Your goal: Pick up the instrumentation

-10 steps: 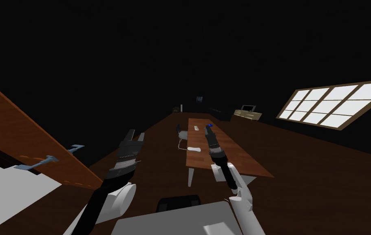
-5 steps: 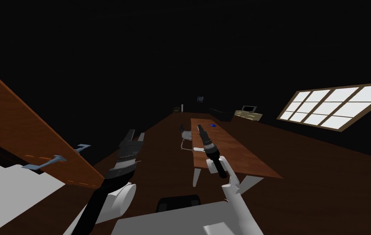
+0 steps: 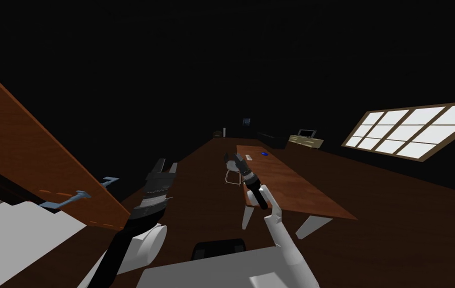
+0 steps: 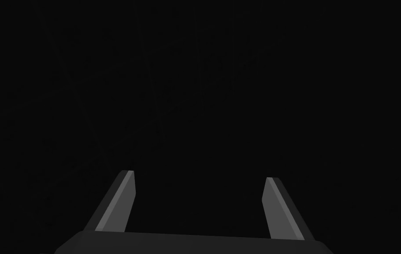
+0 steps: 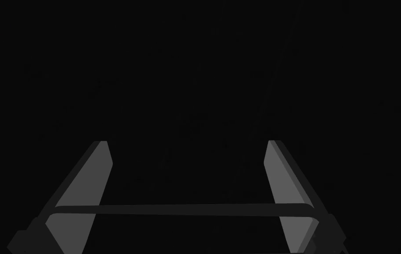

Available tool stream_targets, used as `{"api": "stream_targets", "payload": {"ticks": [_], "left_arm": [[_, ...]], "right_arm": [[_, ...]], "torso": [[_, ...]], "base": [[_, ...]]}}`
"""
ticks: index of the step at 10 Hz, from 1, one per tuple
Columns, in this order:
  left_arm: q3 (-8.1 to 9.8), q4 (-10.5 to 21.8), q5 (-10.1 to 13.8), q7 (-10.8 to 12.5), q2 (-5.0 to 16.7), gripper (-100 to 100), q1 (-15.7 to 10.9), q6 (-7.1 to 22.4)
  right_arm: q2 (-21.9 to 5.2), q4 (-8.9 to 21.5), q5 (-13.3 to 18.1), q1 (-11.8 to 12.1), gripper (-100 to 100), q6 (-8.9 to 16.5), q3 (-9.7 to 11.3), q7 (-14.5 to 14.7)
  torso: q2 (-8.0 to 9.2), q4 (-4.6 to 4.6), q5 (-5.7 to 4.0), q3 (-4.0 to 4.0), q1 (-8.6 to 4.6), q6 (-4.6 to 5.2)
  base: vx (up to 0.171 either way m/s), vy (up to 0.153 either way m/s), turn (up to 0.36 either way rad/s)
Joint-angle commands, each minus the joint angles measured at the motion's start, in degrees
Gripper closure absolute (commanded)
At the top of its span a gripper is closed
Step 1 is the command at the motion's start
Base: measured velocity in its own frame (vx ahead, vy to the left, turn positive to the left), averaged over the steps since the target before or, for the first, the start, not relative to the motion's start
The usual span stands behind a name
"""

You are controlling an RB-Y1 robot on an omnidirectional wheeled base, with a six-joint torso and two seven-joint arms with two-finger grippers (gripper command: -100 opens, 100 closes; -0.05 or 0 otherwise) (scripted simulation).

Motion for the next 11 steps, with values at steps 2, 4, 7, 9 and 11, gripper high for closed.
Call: {"api": "stream_targets", "payload": {"ticks": [2,4,7,9,11], "left_arm": [[0.0,0.0,0.0,0.0,0.0,0,0.0,0.0],[0.0,0.0,0.0,0.0,0.0,0,0.0,0.0],[0.0,0.0,0.0,0.0,0.0,0,0.0,0.0],[0.0,0.0,0.0,0.0,0.0,0,0.0,0.0],[0.01,0.0,0.0,0.0,0.01,0,0.0,0.0]], "right_arm": [[-0.9,4.12,3.47,-3.57,-100,-1.57,1.74,1.75],[-1.67,7.3,5.9,-5.83,-100,-2.35,3.23,2.77],[-2.6,11.32,8.33,-8.04,-100,-3.14,4.85,3.7],[-3.71,14.55,10.75,-10.19,-100,-3.95,6.61,4.54],[-4.99,17.9,13.15,-12.26,-100,-4.76,8.5,5.27]], "torso": [[-0.04,-0.01,-0.01,-0.02,-0.06,0.02],[-0.02,-0.01,-0.01,-0.02,-0.07,0.02],[-0.05,-0.02,-0.03,-0.03,-0.14,0.01],[-0.09,-0.02,-0.04,-0.05,-0.18,0.02],[-0.05,-0.02,-0.05,-0.03,-0.23,0.02]], "base": [[0.03,0.136,0.008],[0.037,0.131,0.009],[0.029,0.099,0.013],[0.039,0.093,0.014],[0.028,0.08,0.019]]}}
